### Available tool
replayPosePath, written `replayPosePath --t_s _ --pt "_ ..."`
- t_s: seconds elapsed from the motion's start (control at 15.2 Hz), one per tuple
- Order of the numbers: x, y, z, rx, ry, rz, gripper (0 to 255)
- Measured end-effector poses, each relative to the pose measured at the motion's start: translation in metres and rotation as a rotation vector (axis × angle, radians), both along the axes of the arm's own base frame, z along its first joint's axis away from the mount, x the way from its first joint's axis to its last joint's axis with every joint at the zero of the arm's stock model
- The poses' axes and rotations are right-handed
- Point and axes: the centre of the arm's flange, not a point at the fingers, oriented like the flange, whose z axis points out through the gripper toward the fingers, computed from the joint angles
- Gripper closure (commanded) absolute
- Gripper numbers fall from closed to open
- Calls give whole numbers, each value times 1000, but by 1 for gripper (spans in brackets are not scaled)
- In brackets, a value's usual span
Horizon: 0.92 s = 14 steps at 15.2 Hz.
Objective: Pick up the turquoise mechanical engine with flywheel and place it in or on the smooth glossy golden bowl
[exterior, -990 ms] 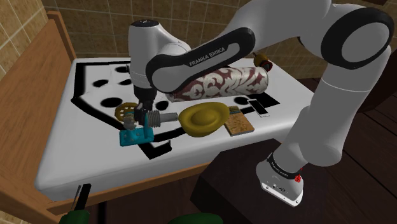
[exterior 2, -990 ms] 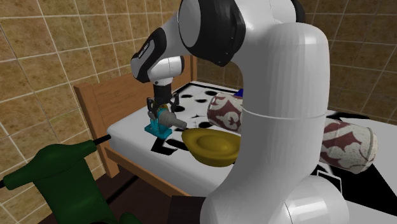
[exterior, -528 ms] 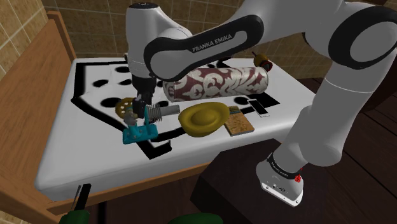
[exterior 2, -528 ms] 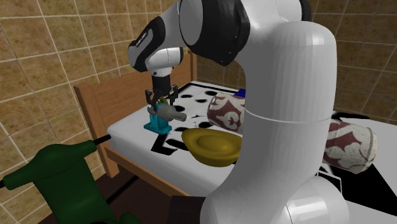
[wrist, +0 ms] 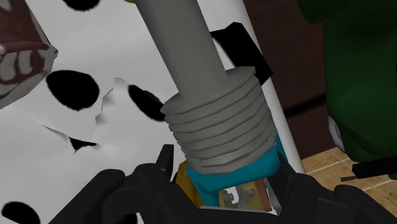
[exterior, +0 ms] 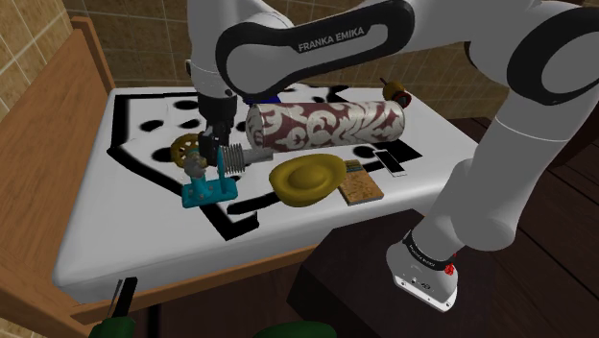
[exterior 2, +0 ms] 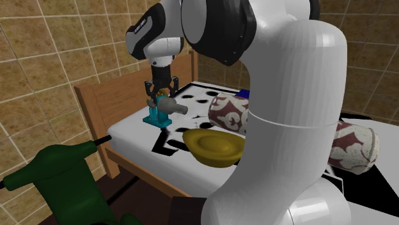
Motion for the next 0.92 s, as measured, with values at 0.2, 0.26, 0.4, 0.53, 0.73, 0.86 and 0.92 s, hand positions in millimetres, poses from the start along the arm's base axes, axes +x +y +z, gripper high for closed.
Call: replayPosePath --t_s 0.2,0.26,0.4,0.53,0.73,0.86,0.92 --pt "0 0 16 0 0 0 255" --pt "1 0 22 0 0 0 255" --pt "1 1 32 0 0 0 255" --pt "0 0 43 0 0 0 255" --pt "0 1 57 0 0 0 255" --pt "1 1 67 0 0 0 255" --pt "-3 -5 71 0 1 0 255"
